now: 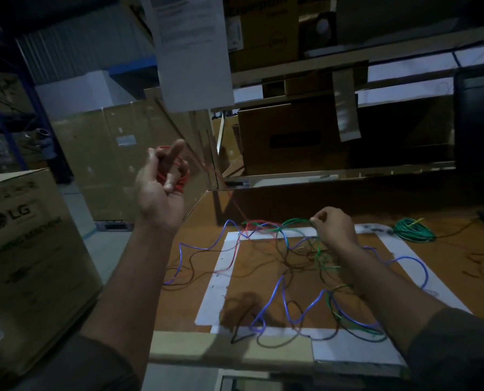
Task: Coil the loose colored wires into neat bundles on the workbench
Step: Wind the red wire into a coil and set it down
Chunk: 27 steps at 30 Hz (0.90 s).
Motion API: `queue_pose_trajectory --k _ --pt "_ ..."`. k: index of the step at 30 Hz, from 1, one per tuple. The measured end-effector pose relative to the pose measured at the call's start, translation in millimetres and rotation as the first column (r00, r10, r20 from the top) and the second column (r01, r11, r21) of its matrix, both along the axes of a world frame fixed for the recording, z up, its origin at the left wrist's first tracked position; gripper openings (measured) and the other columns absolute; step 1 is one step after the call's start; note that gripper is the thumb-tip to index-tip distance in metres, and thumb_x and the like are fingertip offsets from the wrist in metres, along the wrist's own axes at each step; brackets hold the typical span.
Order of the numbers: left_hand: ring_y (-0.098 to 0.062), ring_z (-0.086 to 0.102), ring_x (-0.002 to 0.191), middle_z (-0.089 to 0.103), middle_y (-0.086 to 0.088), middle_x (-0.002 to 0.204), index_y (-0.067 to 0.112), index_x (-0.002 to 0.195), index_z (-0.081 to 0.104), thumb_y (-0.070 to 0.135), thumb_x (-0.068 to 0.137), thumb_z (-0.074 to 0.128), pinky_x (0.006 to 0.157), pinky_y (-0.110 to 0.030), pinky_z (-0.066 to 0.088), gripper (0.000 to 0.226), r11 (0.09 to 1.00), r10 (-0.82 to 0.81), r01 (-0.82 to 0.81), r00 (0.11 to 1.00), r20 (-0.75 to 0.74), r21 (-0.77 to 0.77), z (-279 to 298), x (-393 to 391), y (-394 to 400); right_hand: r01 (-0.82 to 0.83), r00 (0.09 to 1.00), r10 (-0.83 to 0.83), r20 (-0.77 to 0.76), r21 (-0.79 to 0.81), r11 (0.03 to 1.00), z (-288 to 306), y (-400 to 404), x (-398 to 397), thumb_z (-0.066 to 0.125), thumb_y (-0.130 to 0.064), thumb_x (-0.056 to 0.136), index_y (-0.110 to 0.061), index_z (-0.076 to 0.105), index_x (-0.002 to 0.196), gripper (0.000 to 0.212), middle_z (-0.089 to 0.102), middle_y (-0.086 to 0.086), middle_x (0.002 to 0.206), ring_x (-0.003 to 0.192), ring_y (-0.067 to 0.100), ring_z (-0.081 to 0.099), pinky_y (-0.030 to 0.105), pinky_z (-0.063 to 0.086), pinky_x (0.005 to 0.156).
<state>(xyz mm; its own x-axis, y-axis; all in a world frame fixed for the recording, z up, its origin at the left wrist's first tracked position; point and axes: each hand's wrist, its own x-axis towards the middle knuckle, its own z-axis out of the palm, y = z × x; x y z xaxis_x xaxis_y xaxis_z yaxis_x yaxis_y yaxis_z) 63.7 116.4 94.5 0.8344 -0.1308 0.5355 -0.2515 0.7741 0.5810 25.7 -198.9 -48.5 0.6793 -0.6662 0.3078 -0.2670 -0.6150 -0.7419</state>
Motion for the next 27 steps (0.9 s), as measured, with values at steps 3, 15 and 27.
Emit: queue_pose_trajectory --k 3,15,27 --pt "-0.004 0.032 0.039 0.079 -0.011 0.101 0.016 0.093 0.057 0.025 0.111 0.039 0.078 -0.024 0.052 0.026 0.993 -0.003 0.000 1.000 0.031 0.116 -10.8 -3.6 -16.2 -0.099 0.990 0.106 0.093 -0.082 0.992 13.8 17.6 -5.5 0.063 -0.010 0.096 -0.021 0.067 0.123 0.030 0.067 0.002 0.124 0.111 0.023 0.063 0.044 0.057 0.090" --pt "-0.003 0.037 0.038 0.080 -0.011 0.096 0.015 0.093 0.055 0.024 0.111 0.038 0.077 -0.024 0.051 0.027 0.983 -0.025 0.015 0.998 0.052 0.183 -12.8 -27.1 -32.2 -0.677 0.724 0.676 -0.136 0.049 0.735 48.8 93.4 -29.0 0.061 -0.005 0.094 -0.016 0.067 0.102 0.014 0.071 0.005 0.101 0.089 0.016 0.069 0.034 0.062 0.073" --pt "-0.004 0.035 0.038 0.079 -0.012 0.101 0.012 0.096 0.056 0.023 0.111 0.040 0.074 -0.022 0.053 0.024 0.998 0.053 -0.050 0.997 -0.059 0.043 -12.2 1.4 -13.5 -0.776 0.614 0.785 -0.075 0.120 0.619 31.4 75.4 -42.8 0.056 -0.012 0.103 -0.016 0.073 0.100 0.017 0.075 0.007 0.094 0.086 0.017 0.071 0.040 0.059 0.085"
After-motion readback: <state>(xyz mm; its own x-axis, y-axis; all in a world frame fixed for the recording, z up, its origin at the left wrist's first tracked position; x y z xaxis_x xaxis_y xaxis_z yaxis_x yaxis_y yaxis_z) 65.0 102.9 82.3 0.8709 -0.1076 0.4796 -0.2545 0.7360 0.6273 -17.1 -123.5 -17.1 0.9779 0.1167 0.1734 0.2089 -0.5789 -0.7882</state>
